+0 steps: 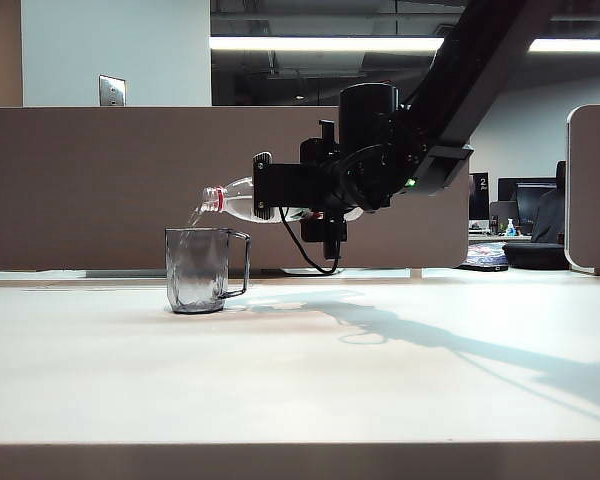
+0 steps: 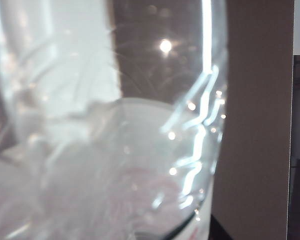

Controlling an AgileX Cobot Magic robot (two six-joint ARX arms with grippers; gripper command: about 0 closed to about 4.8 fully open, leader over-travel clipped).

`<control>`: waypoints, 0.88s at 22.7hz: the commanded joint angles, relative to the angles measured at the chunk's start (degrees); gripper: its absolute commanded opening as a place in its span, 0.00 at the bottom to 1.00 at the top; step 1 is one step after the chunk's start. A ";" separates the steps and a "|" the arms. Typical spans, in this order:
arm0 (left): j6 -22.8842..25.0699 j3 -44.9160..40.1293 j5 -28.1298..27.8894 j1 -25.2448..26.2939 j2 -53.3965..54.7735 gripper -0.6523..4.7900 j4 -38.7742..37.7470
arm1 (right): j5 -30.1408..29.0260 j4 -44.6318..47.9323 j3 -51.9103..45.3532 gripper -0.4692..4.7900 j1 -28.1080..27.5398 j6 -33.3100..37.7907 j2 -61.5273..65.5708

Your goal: Pick up the mineral water bottle on the table and pour water into the mug until it's half full.

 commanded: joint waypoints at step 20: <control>0.02 0.17 0.24 0.00 0.00 0.11 0.57 | 0.02 3.23 0.63 0.71 -0.70 -1.31 -0.85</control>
